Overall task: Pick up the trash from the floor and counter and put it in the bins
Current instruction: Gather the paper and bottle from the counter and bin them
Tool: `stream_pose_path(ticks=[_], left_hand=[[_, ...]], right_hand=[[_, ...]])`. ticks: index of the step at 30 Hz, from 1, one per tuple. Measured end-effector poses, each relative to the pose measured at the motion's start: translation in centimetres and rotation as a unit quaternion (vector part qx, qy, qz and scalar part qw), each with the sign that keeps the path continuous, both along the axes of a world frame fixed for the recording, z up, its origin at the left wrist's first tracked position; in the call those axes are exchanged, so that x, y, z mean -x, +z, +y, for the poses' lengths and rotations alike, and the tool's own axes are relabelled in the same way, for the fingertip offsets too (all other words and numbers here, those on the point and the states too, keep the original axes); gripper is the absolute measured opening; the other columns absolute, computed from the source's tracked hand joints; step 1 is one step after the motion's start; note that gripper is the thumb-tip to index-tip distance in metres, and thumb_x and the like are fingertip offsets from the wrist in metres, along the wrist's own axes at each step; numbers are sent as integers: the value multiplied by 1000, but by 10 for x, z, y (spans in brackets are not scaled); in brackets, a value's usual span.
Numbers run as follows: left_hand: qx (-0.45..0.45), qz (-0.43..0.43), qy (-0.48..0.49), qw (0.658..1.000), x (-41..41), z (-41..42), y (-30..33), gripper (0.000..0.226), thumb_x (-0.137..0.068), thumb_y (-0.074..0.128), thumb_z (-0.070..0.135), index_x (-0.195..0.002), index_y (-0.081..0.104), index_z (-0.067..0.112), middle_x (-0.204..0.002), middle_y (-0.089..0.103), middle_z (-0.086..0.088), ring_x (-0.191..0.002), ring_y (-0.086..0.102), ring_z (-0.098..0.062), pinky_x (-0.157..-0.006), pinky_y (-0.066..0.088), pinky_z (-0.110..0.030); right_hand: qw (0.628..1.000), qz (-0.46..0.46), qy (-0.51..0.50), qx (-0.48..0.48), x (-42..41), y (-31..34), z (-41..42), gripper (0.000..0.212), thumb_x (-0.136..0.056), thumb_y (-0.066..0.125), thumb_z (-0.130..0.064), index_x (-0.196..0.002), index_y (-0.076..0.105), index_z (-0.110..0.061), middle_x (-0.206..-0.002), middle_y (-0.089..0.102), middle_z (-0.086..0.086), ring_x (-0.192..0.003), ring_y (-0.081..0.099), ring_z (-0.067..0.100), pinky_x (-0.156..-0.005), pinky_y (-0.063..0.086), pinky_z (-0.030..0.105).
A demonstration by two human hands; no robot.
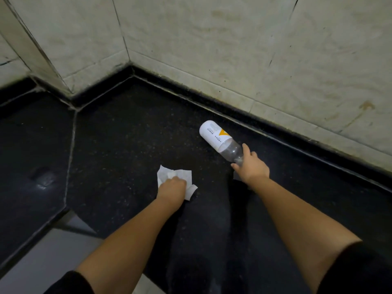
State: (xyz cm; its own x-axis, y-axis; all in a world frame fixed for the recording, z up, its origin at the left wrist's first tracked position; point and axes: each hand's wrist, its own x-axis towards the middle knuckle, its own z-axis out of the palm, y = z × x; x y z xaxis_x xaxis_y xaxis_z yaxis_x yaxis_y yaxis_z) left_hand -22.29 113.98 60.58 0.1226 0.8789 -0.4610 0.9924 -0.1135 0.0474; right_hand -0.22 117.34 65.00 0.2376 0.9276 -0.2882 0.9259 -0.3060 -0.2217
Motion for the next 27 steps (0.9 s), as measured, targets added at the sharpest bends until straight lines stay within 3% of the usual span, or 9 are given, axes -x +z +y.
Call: stream_pose_path(ticks=[3,5,9,13,16,22,27], left_hand=[[-6,-21,16,1000,-1,0,3,31,-95,46,8,-126,53,5,-129,54,-14,-118,55,-31,-97,48,-40],[-31,-44,26,998,1,-4,6,28,-95,43,3,-120,55,4,-126,56,-17,-116,55,-35,-97,48,-42],[4,-57,48,997,4,-4,21,30,-95,41,4,-121,57,2,-128,57,-19,-118,55,-35,-99,46,-39],[60,-20,83,994,6,-8,46,38,-98,39,19,-133,48,6,-137,52,-14,-127,50,-30,-109,38,-37],[2,-67,136,988,19,-35,58,31,-93,44,10,-121,58,9,-125,61,-12,-113,60,-29,-98,49,-37],[-65,-90,239,965,49,-136,87,26,-90,42,3,-108,61,0,-117,64,-18,-109,61,-33,-91,49,-39],[-83,-85,379,918,70,-272,85,29,-89,42,2,-111,61,0,-119,66,-20,-110,61,-36,-89,50,-38]], right_hand=[[1000,3,-7,-28,7,-8,-3,52,-94,52,-36,-137,36,-14,-135,48,12,-110,59,37,-82,47,42],[1000,0,-6,-30,10,-7,-7,43,-95,50,-34,-130,43,-10,-131,48,12,-108,59,37,-81,47,41],[998,-17,32,-43,6,6,-18,39,-96,47,-33,-127,45,-9,-129,49,12,-105,60,38,-74,44,37],[995,-29,69,-67,0,32,-28,39,-95,48,-32,-127,47,-11,-127,51,12,-105,60,37,-72,42,35],[992,-17,93,-80,1,50,-38,37,-94,49,-33,-124,49,-11,-125,51,12,-104,61,37,-78,47,39],[978,13,183,-102,34,72,-81,35,-93,49,-35,-119,52,-13,-123,53,10,-103,62,34,-76,46,36],[941,21,323,-101,77,74,-158,34,-93,48,-36,-118,51,-13,-120,53,9,-103,62,34,-79,49,39]])
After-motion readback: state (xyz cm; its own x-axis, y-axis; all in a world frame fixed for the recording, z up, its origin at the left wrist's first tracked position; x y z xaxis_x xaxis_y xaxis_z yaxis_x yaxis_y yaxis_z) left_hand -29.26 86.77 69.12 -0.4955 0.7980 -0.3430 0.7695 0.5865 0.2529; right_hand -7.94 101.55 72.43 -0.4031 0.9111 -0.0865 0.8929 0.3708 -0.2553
